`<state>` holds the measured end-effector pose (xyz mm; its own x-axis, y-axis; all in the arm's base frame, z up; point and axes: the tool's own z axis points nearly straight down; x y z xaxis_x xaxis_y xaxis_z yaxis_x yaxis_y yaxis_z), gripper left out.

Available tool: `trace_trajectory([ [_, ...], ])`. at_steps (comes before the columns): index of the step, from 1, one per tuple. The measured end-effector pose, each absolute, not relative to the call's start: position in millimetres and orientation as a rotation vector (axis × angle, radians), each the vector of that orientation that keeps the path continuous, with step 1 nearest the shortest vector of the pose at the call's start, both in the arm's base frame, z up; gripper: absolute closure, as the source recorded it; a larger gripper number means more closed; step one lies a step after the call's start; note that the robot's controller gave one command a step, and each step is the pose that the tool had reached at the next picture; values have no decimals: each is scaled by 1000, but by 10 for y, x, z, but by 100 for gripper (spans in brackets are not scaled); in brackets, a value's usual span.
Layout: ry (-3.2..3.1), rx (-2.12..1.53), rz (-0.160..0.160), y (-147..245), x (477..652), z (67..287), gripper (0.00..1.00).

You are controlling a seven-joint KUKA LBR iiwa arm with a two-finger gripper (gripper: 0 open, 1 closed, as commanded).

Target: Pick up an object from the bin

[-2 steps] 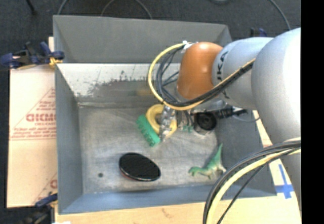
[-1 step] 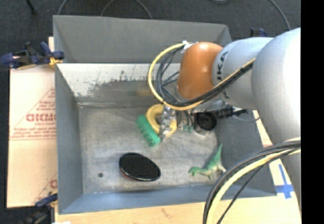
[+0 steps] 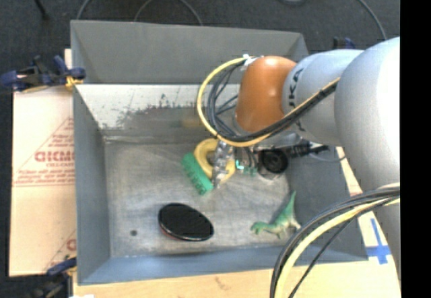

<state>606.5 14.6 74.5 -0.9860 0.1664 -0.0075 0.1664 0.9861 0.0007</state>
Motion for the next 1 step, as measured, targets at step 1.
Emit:
trace_trajectory([
  [1,3123,262,0,146,6065,745,0],
])
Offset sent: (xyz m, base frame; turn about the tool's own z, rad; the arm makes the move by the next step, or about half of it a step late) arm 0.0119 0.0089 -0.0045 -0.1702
